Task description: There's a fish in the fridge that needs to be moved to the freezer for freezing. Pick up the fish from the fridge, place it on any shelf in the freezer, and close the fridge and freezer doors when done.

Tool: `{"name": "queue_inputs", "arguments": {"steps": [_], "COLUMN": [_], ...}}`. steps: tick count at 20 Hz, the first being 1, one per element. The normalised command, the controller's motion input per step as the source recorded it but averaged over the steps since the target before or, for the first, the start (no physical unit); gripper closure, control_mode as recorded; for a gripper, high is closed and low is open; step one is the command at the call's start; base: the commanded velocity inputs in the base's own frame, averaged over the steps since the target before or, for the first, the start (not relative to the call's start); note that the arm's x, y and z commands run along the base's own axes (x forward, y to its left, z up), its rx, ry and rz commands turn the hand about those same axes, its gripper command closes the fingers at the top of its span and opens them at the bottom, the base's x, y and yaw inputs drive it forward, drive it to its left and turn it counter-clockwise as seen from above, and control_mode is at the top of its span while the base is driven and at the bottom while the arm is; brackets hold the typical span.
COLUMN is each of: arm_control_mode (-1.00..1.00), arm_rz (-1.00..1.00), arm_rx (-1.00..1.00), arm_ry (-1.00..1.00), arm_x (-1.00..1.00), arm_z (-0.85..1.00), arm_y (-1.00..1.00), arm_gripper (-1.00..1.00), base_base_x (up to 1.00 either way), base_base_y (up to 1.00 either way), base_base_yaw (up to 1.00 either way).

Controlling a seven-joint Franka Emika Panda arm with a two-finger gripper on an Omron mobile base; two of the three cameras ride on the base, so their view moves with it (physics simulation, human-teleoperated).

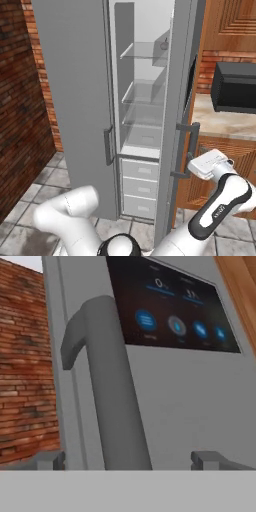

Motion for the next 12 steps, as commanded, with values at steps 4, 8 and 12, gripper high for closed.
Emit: {"name": "queue_inputs", "arguments": {"steps": [4,8,12], "arm_control_mode": [-1.0,-1.0,-1.0], "arm_rz": [0.0,0.03,0.0], "arm_rx": [0.0,-0.01,-0.03], "arm_ry": [0.07,-0.07,-0.15], "arm_x": [0.07,-0.13,0.0], "arm_z": [-0.15,-0.23,-0.21], "arm_y": [-0.13,0.54,0.96], "arm_gripper": [-1.0,-1.0,-1.0], "base_base_x": [0.0,0.0,0.0], "base_base_y": [0.0,0.0,0.0], "base_base_yaw": [0.0,0.0,0.0]}}
